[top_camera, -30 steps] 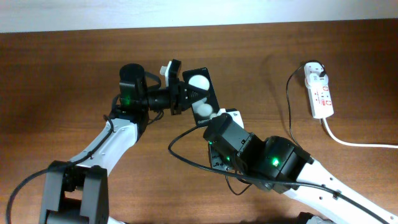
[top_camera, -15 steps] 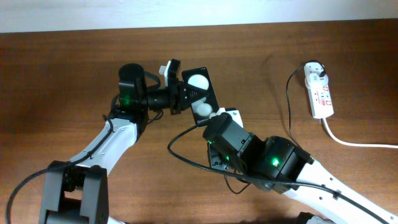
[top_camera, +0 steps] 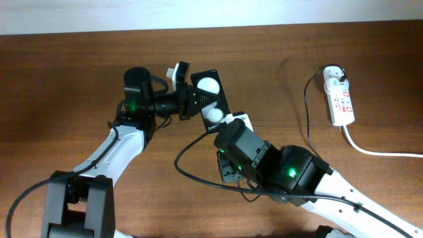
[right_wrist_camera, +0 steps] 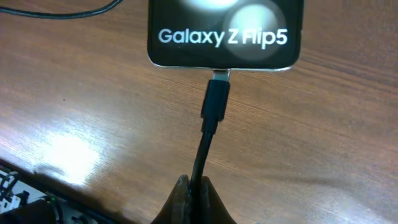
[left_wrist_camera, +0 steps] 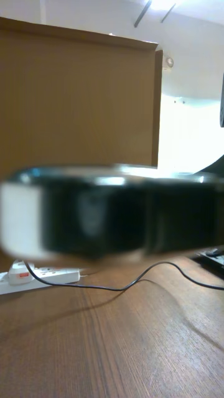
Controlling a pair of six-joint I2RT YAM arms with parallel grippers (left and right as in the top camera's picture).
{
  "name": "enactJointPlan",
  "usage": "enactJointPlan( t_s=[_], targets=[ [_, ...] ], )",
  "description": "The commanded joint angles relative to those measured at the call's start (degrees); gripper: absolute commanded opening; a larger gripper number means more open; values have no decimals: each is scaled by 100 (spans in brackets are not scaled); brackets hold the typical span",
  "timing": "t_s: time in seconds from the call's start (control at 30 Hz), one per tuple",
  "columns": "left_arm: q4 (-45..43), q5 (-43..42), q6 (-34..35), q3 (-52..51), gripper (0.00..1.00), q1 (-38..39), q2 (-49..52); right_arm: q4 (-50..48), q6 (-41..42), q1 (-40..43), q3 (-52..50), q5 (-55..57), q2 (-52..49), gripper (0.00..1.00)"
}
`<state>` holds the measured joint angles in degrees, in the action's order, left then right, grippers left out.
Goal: Plug charger to phone and switch on socket
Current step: 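Push the connector into the phone's port with the right gripper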
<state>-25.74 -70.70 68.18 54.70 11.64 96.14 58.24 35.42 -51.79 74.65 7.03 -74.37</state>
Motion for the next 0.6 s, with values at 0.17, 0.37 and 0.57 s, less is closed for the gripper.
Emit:
enactJointPlan(
  t_s=[0.17, 0.37, 0.57],
  targets=[
    [-11, -970, 732, 85, 0, 96, -9, -142, -264, 44, 24, 422, -219, 4],
    [-15, -1117, -22, 85, 0, 96, -9, -61, -520, 46, 24, 422, -219, 4],
    [-13, -1320, -555, 85, 0, 96, -9, -61, -520, 46, 24, 424, -216, 4]
  ],
)
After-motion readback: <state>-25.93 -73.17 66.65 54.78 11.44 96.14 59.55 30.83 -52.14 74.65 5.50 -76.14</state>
